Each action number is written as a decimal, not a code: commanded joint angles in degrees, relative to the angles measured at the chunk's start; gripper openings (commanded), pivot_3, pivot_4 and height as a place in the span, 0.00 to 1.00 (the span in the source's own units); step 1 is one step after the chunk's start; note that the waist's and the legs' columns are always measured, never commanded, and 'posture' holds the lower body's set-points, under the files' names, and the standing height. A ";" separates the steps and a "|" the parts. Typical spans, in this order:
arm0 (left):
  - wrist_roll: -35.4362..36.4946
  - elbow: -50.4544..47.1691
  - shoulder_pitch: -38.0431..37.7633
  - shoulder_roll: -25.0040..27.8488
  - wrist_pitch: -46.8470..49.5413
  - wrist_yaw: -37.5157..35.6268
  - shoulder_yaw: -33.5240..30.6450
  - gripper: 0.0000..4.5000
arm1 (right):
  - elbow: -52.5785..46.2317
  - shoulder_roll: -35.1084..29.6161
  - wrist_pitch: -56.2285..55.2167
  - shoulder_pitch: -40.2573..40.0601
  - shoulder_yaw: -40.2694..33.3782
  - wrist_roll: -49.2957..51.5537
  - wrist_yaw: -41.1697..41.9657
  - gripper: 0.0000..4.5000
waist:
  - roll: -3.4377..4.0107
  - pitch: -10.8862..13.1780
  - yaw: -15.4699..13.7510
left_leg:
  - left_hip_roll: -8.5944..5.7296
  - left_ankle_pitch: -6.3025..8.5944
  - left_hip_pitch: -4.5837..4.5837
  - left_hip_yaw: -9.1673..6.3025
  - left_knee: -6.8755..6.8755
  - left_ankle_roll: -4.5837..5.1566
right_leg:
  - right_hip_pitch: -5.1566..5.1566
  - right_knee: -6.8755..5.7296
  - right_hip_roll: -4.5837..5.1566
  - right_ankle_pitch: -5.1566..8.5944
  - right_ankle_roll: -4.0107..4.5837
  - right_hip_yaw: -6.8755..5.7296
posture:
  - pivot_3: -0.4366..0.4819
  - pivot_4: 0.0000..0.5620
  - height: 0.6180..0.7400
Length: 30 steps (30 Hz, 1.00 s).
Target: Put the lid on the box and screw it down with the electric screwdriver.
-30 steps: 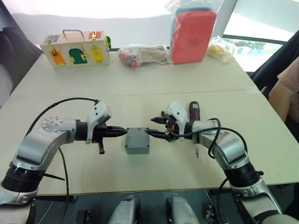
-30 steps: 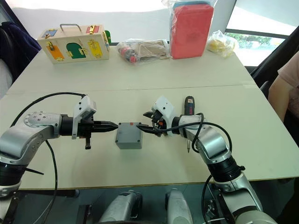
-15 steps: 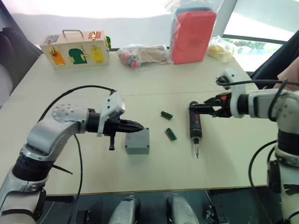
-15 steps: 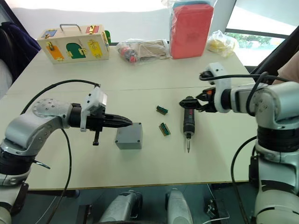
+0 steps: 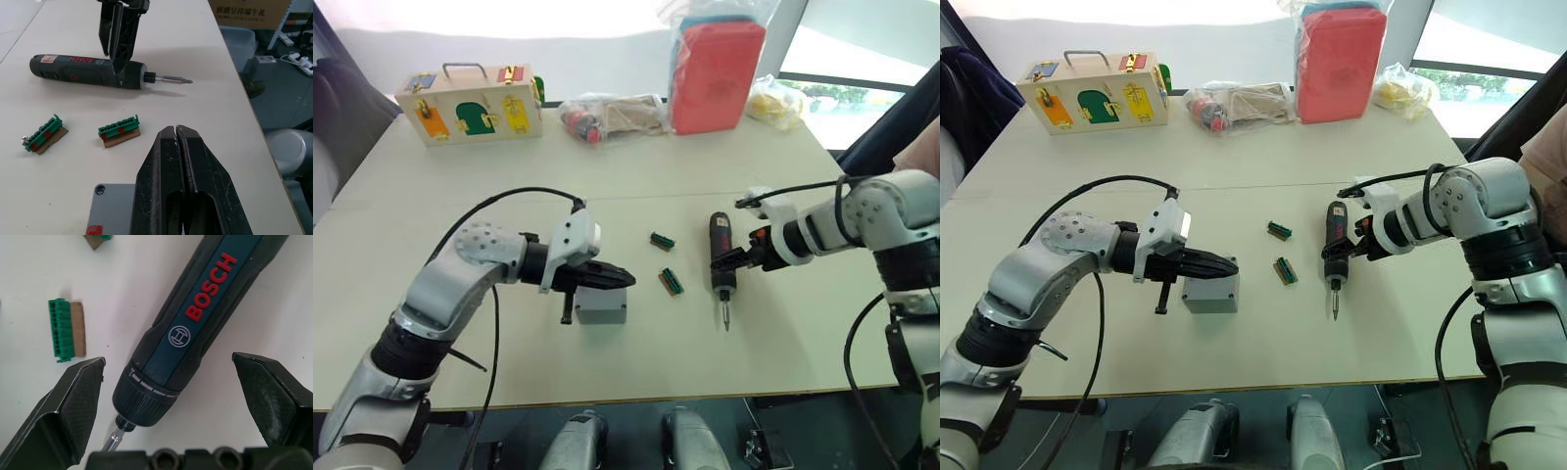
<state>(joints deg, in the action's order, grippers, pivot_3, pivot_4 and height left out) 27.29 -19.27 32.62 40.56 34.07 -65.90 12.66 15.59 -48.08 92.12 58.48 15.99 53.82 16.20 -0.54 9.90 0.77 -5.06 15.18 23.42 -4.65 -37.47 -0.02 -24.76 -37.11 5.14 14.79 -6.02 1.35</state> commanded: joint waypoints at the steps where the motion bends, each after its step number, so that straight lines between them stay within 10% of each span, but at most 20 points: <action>1: -1.32 -2.03 -1.59 1.02 -1.53 0.72 -0.80 0.00 | 1.69 0.66 0.38 1.87 1.57 1.70 -1.48 0.98 | 0.00 0.00 0.00 | 0.00 0.00 0.00 0.00 0.01 0.00 | 0.00 0.00 0.00 0.00 0.00 0.00 | 0.48 0.27 1.00; 5: -2.35 -2.42 -3.50 1.04 -1.68 1.90 -0.96 0.00 | 4.20 2.67 0.38 2.55 4.65 -0.92 -1.56 0.98 | 0.00 0.00 0.01 | 0.00 0.00 0.00 0.00 0.00 -0.01 | 0.00 0.00 0.00 0.00 0.00 0.00 | 0.48 0.27 1.00; 14: -2.29 -4.94 -6.23 -0.28 0.51 6.34 -1.36 0.00 | 4.56 3.95 0.38 1.66 10.55 -9.52 3.75 0.40 | -0.04 -0.04 -0.06 | 0.00 0.02 0.00 -0.04 -0.14 0.03 | 0.07 -0.02 -0.08 0.00 0.00 -0.03 | 0.48 0.27 1.00; 23: -1.94 -3.86 -8.31 2.02 1.46 7.91 -4.41 0.00 | 12.31 5.74 -3.66 5.40 -2.18 -18.23 2.15 0.40 | -0.04 -0.05 -0.20 | -0.02 0.07 -0.01 -0.11 -0.29 0.11 | 0.18 -0.03 -0.10 0.00 0.00 -0.09 | 0.48 0.27 1.00; 30: 0.99 0.84 -8.16 3.67 2.81 6.27 -9.18 0.00 | -10.27 8.33 -28.78 -2.52 -20.50 -17.51 4.77 0.40 | 0.16 0.08 0.02 | -0.06 -0.01 0.18 0.00 -0.23 -0.04 | -0.11 -0.07 -0.09 0.00 -0.02 -0.03 | 0.48 0.27 1.00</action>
<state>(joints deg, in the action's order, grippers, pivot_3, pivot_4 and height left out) 26.81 -18.69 24.17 43.94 36.83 -59.14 5.67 13.85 -41.16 70.35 55.30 2.47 33.58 19.41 -0.39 9.99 0.79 -5.09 15.17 23.61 -4.66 -37.69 -0.06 -24.89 -37.17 5.03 14.79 -6.04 1.32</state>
